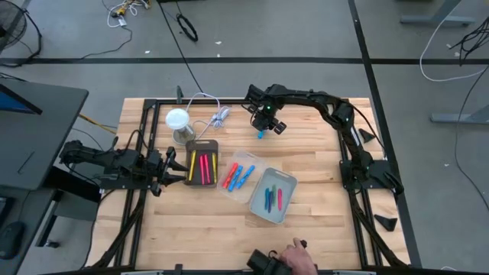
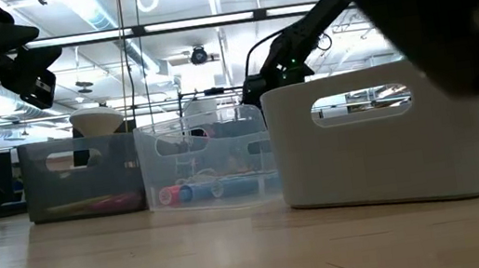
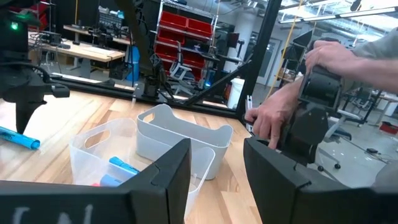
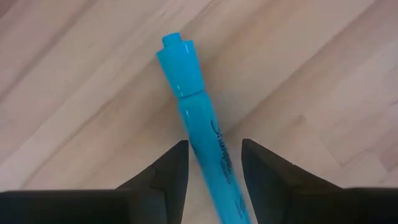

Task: Pick & Place Markers
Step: Put the blue highlighter into the transparent bin

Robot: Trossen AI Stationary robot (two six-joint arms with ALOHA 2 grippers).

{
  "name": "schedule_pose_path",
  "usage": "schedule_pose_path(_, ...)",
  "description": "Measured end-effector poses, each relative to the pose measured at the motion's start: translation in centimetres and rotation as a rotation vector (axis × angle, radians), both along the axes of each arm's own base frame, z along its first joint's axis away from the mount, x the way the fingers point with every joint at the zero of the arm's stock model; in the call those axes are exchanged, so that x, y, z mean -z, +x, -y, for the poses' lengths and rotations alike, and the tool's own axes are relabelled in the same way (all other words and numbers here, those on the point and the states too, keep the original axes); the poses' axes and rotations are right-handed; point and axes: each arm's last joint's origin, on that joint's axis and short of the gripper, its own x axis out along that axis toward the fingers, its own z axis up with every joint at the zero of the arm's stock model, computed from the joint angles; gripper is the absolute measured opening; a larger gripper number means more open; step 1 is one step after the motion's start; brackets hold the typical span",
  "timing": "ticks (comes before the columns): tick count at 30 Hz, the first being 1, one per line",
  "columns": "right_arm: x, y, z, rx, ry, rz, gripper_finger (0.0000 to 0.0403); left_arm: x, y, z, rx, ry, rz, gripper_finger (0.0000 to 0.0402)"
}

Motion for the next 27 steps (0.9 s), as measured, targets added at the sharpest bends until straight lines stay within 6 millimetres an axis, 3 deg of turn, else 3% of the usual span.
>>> schedule_pose_path(8,0.8,0.0,0.4,-0.02,0.001,-0.004,0.0141,0.0,0.0,0.0,0.0,0.0,0.0,0.0154)
schedule_pose_path(20,1.3,0.0,0.4,0.002,0.014,-0.03,0.0057,0.0,0.0,0.0,0.0,0.0,0.0,0.0154)
schedule_pose_path(27,0.8,-0.1,0.2,0.005,0.021,-0.037,0.0054,0.0,0.0,0.0,0.0,0.0,0.0,0.0154)
